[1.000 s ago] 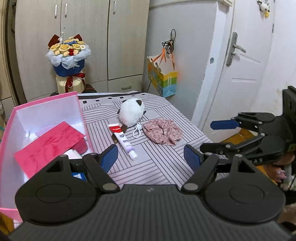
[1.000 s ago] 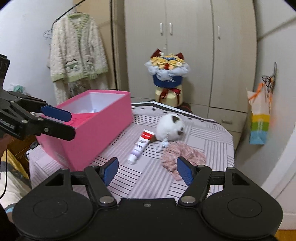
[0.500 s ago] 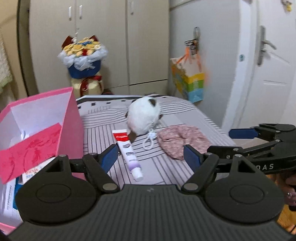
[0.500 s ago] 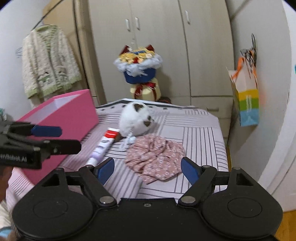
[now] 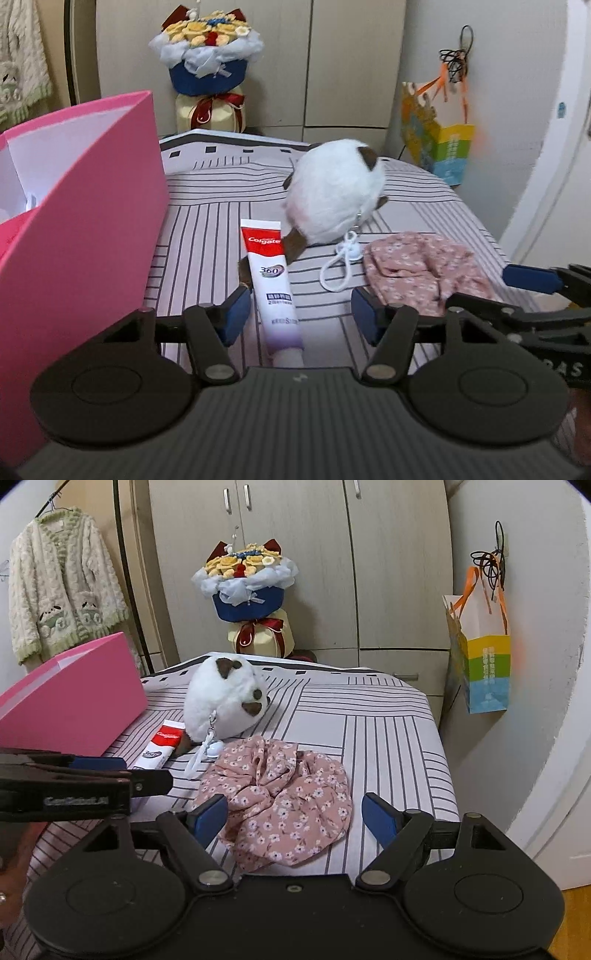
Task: Organize soft objects
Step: 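Move the left tool to the Colgate tube while the right tool approaches the floral scrunchie, then grasp the Colgate tube with the left tool while the right tool grasps the scrunchie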
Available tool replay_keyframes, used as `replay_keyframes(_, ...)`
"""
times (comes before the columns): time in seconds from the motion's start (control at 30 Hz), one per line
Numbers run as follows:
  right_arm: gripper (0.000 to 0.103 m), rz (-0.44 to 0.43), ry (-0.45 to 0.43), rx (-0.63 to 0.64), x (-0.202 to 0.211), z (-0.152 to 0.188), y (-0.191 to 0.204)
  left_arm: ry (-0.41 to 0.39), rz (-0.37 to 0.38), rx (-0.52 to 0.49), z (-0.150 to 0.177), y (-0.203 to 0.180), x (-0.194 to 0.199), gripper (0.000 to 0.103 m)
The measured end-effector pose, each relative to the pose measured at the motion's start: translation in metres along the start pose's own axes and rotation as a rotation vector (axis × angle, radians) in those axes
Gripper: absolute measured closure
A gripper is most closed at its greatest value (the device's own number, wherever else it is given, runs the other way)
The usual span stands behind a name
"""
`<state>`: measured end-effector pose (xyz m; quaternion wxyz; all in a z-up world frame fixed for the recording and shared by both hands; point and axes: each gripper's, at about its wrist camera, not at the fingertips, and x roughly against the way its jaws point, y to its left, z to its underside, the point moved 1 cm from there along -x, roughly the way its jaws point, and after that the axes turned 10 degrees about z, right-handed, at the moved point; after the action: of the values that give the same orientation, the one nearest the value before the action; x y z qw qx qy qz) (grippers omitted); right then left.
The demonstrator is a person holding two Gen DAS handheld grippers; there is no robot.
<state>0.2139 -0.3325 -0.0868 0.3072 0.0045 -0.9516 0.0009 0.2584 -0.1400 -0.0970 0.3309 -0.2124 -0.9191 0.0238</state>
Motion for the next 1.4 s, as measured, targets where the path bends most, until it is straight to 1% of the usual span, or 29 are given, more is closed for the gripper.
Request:
replay_keyframes(0.07,0.017,0.017,0.007,0.012,-0.003,-0.002,0.002,0.002,-0.012,-0.002,0.000,0.001,-0.005,0.045)
replay_keyframes(0.17,0.017,0.036,0.016,0.030,-0.009,-0.002,0.004,0.007,-0.019,-0.004,0.000,0.000,-0.010,0.049)
replay_keyframes(0.27,0.016,0.027,0.026,0.026,-0.014,-0.003,0.005,0.002,-0.042,-0.014,0.001,-0.001,-0.013,0.052)
replay_keyframes(0.43,0.015,0.016,0.036,0.027,-0.022,-0.005,0.007,0.008,-0.075,0.014,0.000,0.002,-0.018,0.052)
replay_keyframes(0.57,0.014,0.009,0.048,0.024,-0.026,-0.004,0.012,0.013,-0.089,-0.046,0.002,-0.004,-0.021,0.052)
replay_keyframes(0.67,0.013,-0.003,0.057,0.042,-0.029,-0.005,0.016,0.002,-0.091,-0.041,0.003,-0.004,-0.020,0.053)
replay_keyframes(0.73,0.012,-0.002,0.057,0.060,-0.030,-0.005,0.020,-0.009,-0.097,-0.032,0.005,-0.002,-0.018,0.060)
replay_keyframes(0.77,0.012,-0.003,0.061,0.078,-0.032,-0.004,0.022,-0.016,-0.100,-0.039,0.006,-0.003,-0.016,0.070)
replay_keyframes(0.8,0.013,-0.003,0.059,0.099,-0.033,-0.003,0.023,-0.022,-0.105,-0.050,0.008,-0.004,-0.015,0.076)
replay_keyframes(0.83,0.017,0.001,0.046,0.106,-0.032,-0.002,0.025,-0.028,-0.108,-0.061,0.010,-0.006,-0.015,0.076)
replay_keyframes(0.87,0.032,-0.011,0.038,0.107,-0.030,-0.001,0.025,-0.034,-0.111,-0.068,0.011,-0.007,-0.014,0.077)
replay_keyframes(0.9,0.041,-0.042,0.027,0.115,-0.027,0.000,0.026,-0.037,-0.116,-0.078,0.011,-0.008,-0.014,0.077)
replay_keyframes(0.97,0.078,-0.067,0.017,0.123,-0.021,0.000,0.029,-0.039,-0.119,-0.084,0.010,-0.009,-0.012,0.078)
replay_keyframes(1.0,0.088,-0.066,0.013,0.125,-0.018,0.002,0.030,-0.040,-0.116,-0.083,0.009,-0.008,-0.012,0.079)
replay_keyframes(1.07,0.090,-0.056,-0.003,0.119,-0.010,0.006,0.032,-0.048,-0.119,-0.078,0.009,-0.006,-0.008,0.080)
replay_keyframes(1.17,0.091,-0.038,-0.026,0.047,0.004,0.011,0.029,-0.072,-0.118,-0.075,0.009,-0.005,0.001,0.081)
replay_keyframes(1.27,0.091,-0.002,-0.072,-0.011,0.021,0.016,0.027,-0.089,-0.103,-0.074,0.011,-0.006,0.012,0.082)
replay_keyframes(1.4,0.091,-0.025,-0.062,-0.087,0.033,0.024,0.024,-0.106,-0.082,-0.070,0.016,-0.010,0.027,0.082)
